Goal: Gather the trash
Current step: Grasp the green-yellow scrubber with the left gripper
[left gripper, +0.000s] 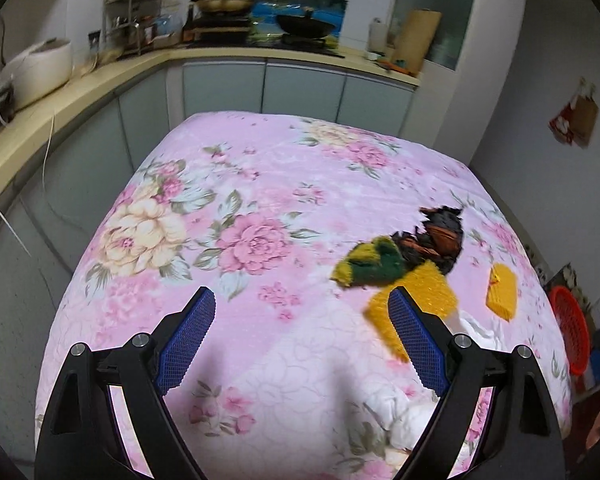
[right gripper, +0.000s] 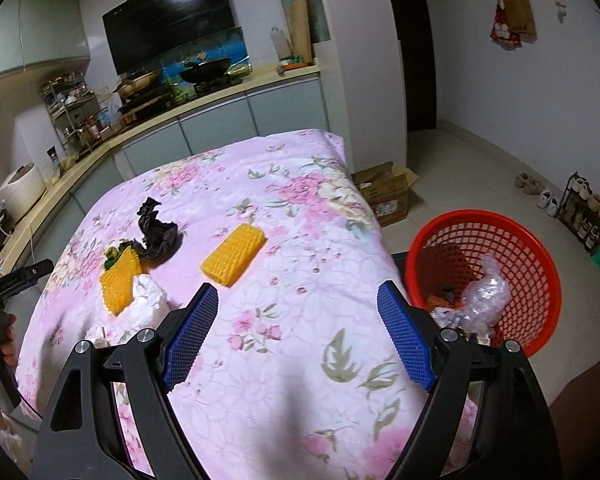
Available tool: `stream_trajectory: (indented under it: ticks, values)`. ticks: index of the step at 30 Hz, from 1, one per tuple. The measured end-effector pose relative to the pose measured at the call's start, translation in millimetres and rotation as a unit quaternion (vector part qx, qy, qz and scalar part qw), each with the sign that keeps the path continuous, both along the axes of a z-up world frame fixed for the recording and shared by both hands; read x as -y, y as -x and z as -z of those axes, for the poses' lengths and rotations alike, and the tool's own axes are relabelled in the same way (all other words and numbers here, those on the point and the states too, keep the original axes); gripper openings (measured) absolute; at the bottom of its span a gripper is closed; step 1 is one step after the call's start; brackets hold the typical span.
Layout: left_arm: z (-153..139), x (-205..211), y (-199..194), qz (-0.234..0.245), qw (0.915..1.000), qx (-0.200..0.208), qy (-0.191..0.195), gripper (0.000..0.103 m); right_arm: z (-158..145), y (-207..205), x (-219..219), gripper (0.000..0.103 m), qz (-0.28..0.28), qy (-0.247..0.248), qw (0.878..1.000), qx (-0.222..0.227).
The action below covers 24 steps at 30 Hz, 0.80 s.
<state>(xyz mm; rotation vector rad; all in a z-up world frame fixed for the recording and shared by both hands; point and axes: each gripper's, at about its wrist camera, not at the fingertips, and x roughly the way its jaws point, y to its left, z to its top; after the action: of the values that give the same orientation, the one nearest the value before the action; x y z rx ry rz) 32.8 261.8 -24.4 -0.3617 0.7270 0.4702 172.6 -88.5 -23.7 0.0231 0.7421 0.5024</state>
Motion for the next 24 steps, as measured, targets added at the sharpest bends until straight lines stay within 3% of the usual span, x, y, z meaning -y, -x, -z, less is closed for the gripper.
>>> stream_trajectory:
  ticks: [5,12,19,24]
  values:
    - [9,-7,-18,0.019,0.9997,-0.011,0.004,0.085,0,-1,-12,0.079,-0.012,0.008,1.0,-0.002]
    - [21,-9,-64,0.057,0.9978,-0.03,-0.019,0.085,0,-7,-18,0.079,-0.01,0.018,1.0,-0.004]
    - [42,-6,-110,0.123,0.9908,-0.053,-0.019,0.085,5,-17,-24,0.079,-0.008,0.027,1.0,-0.012]
    - [61,-6,-128,0.134,0.9881,-0.074,-0.012,0.085,9,-22,-32,0.079,-0.013,0.031,0.999,-0.017]
